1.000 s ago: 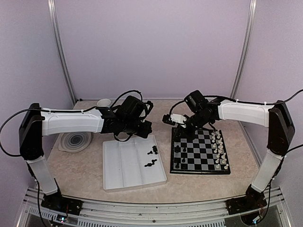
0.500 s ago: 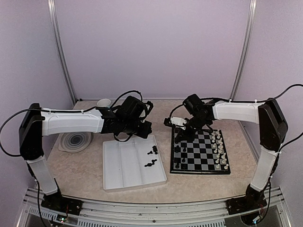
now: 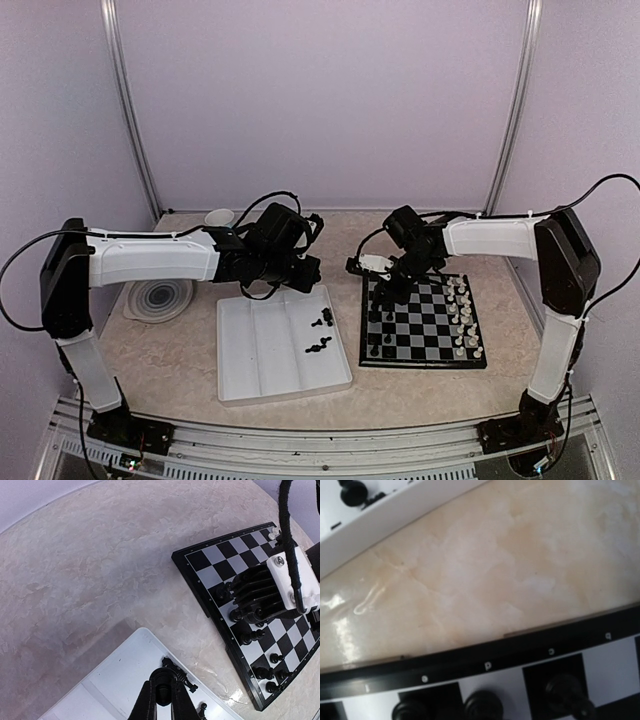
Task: Set up the chess pieces on the board
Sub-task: Place the queen at e8.
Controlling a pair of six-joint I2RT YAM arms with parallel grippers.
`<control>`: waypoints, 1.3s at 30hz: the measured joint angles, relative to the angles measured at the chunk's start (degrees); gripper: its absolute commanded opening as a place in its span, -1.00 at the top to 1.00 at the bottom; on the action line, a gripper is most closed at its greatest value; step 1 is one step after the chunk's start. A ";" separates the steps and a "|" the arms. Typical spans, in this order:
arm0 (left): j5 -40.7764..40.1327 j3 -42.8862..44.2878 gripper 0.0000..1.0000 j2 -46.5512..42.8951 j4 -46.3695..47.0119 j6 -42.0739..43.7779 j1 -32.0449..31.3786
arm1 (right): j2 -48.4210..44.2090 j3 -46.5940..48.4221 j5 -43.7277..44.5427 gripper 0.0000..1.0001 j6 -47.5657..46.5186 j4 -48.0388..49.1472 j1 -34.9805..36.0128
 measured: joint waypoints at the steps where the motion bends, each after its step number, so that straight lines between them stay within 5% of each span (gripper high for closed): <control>1: 0.00 0.00 1.00 0.00 0.00 0.00 0.00 | 0.11 0.00 0.09 0.78 0.00 0.00 0.00; 29: 0.04 -0.96 1.00 0.00 0.04 -0.33 0.00 | 1.14 0.37 0.92 0.64 1.05 0.00 0.00; 39: 0.48 -1.05 1.00 -0.02 0.02 0.07 -0.42 | 0.50 0.74 0.90 0.34 1.51 -1.07 -0.04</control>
